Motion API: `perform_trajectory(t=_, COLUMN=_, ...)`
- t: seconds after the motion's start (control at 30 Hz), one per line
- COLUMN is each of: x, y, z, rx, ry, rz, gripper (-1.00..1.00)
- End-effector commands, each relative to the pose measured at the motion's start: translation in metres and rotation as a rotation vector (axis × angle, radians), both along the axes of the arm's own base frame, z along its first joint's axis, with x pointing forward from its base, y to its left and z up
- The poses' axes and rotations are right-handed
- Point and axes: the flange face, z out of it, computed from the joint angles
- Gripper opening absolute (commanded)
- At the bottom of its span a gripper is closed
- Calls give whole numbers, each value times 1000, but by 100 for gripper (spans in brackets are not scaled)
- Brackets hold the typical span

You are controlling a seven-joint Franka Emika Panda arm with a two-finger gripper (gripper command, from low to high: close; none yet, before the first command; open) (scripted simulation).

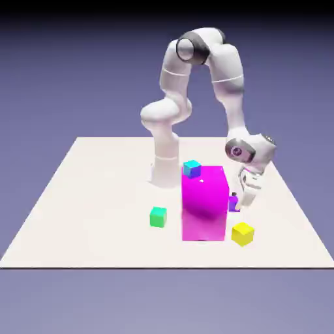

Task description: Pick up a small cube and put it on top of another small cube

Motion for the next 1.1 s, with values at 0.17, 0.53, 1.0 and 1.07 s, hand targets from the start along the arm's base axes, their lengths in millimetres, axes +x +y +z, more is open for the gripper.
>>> perform_trajectory(t=0.17, x=1, y=16, z=62, rx=0, ry=-1, rz=0, gripper=-100)
perform_trajectory(t=0.53, x=102, y=31, z=84, rx=122, ry=153, rz=-533, gripper=-100)
perform_trajectory(t=1.0, x=289, y=-118, z=83, rx=330, ry=382, rz=-1580, gripper=-100)
perform_trajectory(t=1.07, x=294, y=-166, z=86, rx=313, ry=361, rz=-1733, gripper=-100)
